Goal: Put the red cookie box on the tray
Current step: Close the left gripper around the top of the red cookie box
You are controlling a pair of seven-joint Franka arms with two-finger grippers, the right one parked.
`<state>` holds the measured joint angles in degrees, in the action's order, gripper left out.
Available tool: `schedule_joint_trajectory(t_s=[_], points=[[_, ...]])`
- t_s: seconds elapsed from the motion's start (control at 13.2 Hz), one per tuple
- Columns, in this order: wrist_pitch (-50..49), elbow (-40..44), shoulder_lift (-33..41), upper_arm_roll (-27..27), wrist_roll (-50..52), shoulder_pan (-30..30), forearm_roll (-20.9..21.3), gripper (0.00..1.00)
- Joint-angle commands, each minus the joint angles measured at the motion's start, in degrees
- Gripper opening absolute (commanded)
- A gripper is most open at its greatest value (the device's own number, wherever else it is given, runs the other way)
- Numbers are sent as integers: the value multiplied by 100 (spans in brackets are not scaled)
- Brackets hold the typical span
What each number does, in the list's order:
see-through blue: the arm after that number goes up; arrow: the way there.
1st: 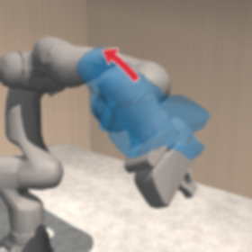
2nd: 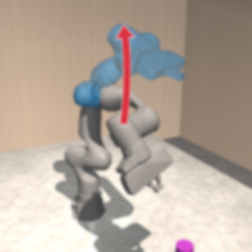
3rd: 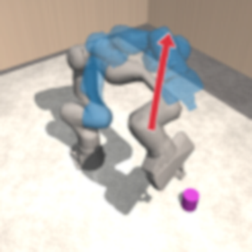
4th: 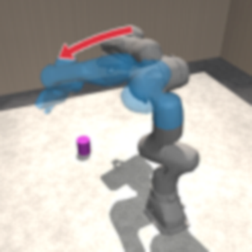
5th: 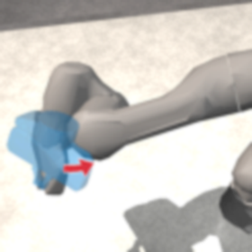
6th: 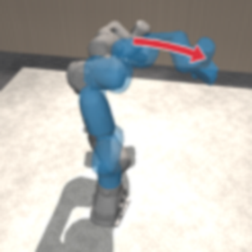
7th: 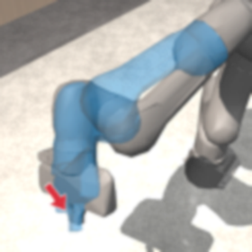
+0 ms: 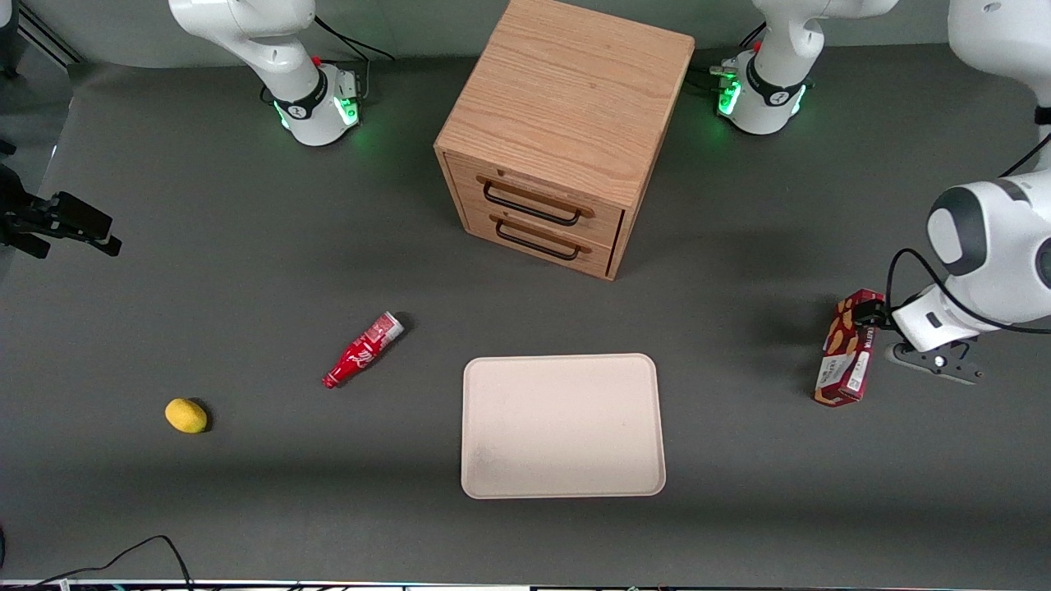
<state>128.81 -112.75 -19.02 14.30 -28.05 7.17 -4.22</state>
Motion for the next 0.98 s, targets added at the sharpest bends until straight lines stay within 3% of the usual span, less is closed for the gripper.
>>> schedule_joint_trajectory(t_s=[0.0,0.83,0.91], points=[[555,-247,-118,29,-253,21,-237,100],[1199,-265,-532,20,-464,21,-528,100],[1199,-265,-532,20,-464,21,-545,88]])
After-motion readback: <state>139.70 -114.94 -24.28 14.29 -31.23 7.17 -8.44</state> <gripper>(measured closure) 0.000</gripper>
